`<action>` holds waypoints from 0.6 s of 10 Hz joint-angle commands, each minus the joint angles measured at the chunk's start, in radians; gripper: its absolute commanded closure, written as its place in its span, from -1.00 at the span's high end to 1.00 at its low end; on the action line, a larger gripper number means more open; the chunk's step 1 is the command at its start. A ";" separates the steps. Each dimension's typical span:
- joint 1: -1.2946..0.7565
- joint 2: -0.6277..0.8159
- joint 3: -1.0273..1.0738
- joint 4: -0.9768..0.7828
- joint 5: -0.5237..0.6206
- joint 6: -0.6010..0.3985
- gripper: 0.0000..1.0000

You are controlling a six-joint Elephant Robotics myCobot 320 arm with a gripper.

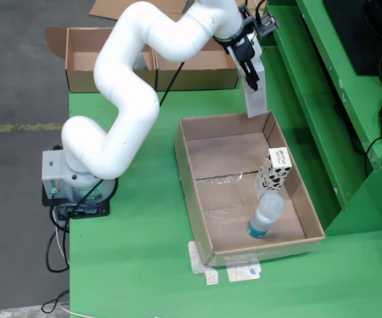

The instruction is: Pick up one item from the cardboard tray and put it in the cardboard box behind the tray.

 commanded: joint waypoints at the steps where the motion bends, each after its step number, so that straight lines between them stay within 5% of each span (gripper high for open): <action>1: 0.070 -0.016 0.029 0.114 -0.047 -0.005 -1.00; 6: 0.196 -0.016 0.029 0.128 -0.105 0.032 -1.00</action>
